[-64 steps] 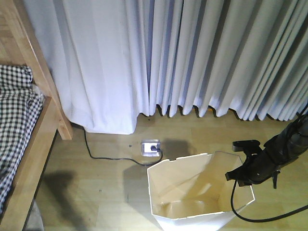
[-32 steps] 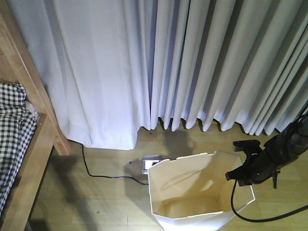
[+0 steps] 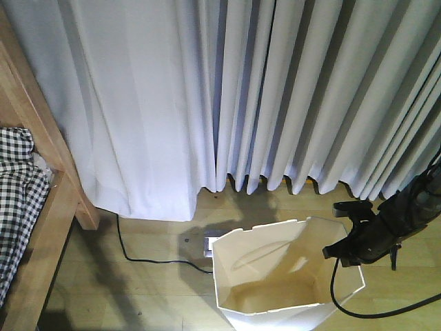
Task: Move trash bin to bedside with robot
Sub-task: 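Drive toward the bedside curtains, dragging the bin with the right gripper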
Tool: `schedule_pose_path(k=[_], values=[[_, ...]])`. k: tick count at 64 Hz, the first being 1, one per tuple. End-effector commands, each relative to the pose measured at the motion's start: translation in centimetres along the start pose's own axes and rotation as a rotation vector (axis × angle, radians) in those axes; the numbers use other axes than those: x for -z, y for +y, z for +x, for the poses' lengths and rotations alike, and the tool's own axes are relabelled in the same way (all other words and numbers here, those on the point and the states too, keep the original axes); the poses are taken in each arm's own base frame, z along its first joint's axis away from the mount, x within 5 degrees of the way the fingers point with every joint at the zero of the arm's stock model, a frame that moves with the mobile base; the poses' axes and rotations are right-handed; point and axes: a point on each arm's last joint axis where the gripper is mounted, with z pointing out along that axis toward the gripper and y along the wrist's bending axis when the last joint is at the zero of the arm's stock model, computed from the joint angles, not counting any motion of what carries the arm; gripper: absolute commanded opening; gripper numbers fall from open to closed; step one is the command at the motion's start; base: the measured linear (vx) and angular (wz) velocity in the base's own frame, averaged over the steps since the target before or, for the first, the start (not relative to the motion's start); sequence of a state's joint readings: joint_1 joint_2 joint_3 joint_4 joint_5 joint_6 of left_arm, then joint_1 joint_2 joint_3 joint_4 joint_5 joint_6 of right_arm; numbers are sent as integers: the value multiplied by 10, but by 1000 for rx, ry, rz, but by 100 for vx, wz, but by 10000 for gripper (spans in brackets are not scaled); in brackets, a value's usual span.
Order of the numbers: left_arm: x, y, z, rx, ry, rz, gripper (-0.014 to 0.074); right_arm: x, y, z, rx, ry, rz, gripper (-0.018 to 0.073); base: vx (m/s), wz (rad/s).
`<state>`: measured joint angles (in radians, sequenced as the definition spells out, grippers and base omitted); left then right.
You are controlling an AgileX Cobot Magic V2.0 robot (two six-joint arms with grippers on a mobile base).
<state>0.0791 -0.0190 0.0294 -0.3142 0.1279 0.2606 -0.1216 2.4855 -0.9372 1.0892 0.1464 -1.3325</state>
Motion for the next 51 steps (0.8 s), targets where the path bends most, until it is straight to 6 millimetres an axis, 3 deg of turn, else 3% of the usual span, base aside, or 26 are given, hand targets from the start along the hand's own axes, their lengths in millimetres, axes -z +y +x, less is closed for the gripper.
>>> schedule_pose_path(k=[1,51], values=[[-1,2,3,13,-46,-20,-6,22,6,-15,3,-57,-72,-3,0,0],[-1,2,3,13,-46,-20,-6,21,4,-15,1,-58,-51,-3,0,0]])
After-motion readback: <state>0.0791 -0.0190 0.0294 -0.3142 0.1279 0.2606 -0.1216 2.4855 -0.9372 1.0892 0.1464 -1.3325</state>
